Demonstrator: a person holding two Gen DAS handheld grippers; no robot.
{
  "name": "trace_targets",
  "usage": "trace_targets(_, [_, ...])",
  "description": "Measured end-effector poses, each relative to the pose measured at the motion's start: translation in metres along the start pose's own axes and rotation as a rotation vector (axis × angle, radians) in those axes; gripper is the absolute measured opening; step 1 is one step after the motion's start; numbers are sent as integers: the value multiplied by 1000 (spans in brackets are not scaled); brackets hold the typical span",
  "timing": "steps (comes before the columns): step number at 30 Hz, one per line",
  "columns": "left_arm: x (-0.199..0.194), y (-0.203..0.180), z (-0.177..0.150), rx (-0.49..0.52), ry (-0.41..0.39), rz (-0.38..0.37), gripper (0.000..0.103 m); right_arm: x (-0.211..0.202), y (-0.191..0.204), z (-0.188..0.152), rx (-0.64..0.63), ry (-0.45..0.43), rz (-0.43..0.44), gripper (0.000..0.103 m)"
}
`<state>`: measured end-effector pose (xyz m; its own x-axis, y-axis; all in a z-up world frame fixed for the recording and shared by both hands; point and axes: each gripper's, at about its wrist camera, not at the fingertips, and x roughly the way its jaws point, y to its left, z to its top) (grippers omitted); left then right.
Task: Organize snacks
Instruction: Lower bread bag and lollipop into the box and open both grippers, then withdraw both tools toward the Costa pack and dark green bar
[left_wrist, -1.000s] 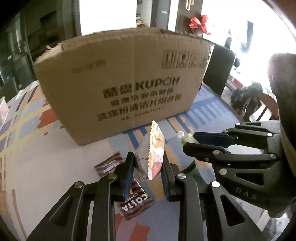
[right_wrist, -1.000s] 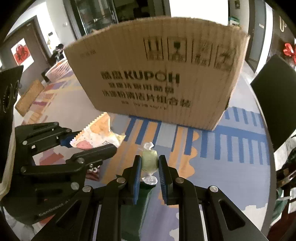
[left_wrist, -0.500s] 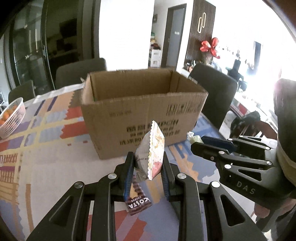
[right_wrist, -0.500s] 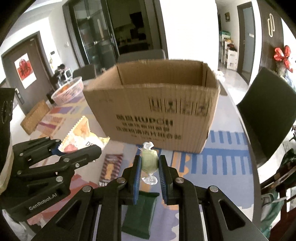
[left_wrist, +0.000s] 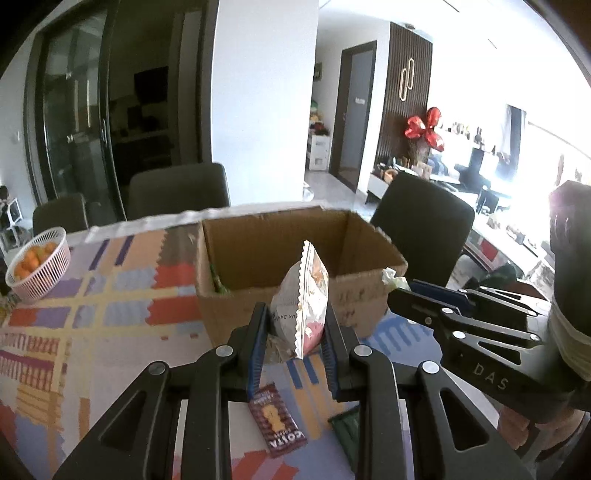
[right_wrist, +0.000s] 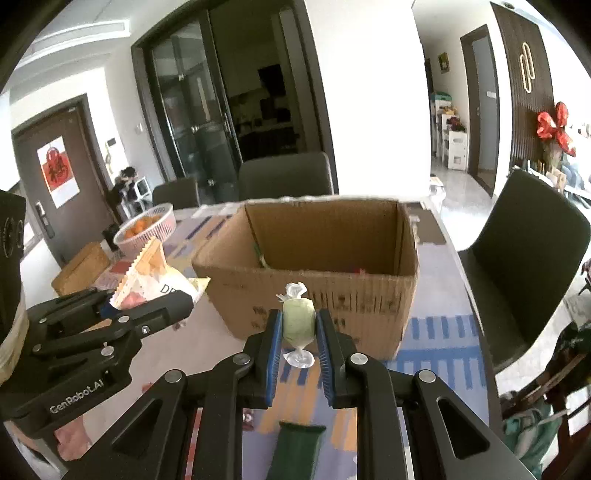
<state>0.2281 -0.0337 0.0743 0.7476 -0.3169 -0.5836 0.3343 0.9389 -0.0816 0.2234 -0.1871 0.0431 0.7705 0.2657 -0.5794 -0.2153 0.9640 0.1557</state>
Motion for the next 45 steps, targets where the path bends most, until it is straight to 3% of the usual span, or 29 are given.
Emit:
trace_targets(15, [9, 15, 49, -8, -54, 32, 28, -5, -1, 51, 6, -87, -10, 20])
trace_targets(26, [47, 31, 65, -46, 29, 13, 28, 22, -6, 71, -8, -54, -57, 20])
trace_targets(39, [83, 35, 67, -15, 104, 60, 28, 52, -10, 75, -2, 13, -92, 20])
trace_targets(41, [86, 38, 65, -22, 116, 78, 39, 55, -10, 76, -3, 18, -102, 21])
trace_targets(45, [81, 43, 58, -51, 117, 84, 49, 57, -9, 74, -10, 19, -136, 38])
